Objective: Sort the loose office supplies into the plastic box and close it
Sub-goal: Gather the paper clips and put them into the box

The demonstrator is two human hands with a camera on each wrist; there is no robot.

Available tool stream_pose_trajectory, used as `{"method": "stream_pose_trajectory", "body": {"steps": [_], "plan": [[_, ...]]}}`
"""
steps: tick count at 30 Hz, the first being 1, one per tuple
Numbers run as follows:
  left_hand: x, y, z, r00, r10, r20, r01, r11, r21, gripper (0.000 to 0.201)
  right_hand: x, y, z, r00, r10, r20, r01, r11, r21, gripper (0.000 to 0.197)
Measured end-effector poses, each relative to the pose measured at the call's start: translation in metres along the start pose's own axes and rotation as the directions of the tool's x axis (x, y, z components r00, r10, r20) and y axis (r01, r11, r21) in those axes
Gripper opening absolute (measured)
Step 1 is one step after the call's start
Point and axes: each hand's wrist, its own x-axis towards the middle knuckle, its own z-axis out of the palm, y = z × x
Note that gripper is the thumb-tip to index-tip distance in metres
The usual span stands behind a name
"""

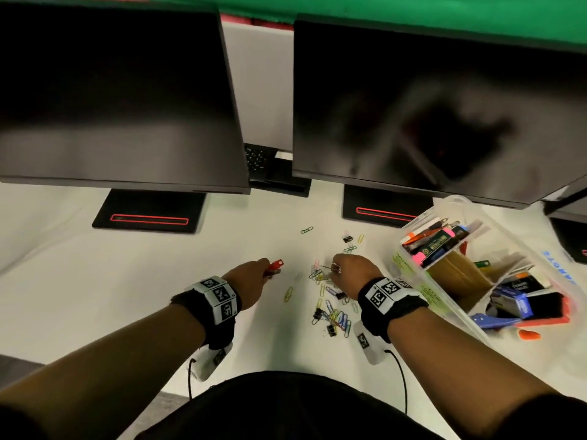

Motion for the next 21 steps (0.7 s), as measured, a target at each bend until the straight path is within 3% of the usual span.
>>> {"method": "stream_pose_trajectory", "body": {"steps": [5, 8, 10, 12, 14, 18, 21], "plan": [[0.011, 0.043, -0.015, 0.992, 0.124, 0.003, -0.124, 0.989, -0.081, 0.024, -0.021, 0.003, -0.031, 0.993, 0.031, -0.113, -0.005, 0.975, 0.223, 0.026], [0.014, 0.081, -0.026, 0.986, 0.168, -0.021, -0.169, 0.977, -0.132, 0.024, -0.034, 0.013, -0.046, 0.993, 0.054, -0.104, -0.001, 0.889, 0.457, 0.018], [0.016, 0.108, -0.034, 0.982, 0.187, -0.036, -0.190, 0.963, -0.192, 0.019, -0.043, 0.023, -0.056, 0.991, 0.109, -0.073, -0.033, 0.746, 0.665, 0.022], [0.017, 0.135, -0.040, 0.978, 0.198, -0.060, -0.206, 0.946, -0.252, 0.014, -0.056, 0.036, -0.069, 0.979, 0.203, -0.003, -0.099, 0.493, 0.865, 0.024], [0.016, 0.163, -0.043, 0.973, 0.215, -0.082, -0.230, 0.919, -0.321, 0.014, -0.071, 0.054, -0.083, 0.962, 0.271, 0.025, -0.117, 0.330, 0.937, 0.021], [0.012, 0.214, -0.039, 0.956, 0.271, -0.110, -0.293, 0.886, -0.360, 0.018, -0.088, 0.102, -0.104, 0.934, 0.356, -0.024, -0.099, 0.323, 0.941, 0.025], [0.013, 0.250, -0.032, 0.935, 0.332, -0.127, -0.354, 0.896, -0.269, 0.018, -0.094, 0.141, -0.118, 0.901, 0.433, -0.034, -0.164, 0.411, 0.897, 0.030]]}}
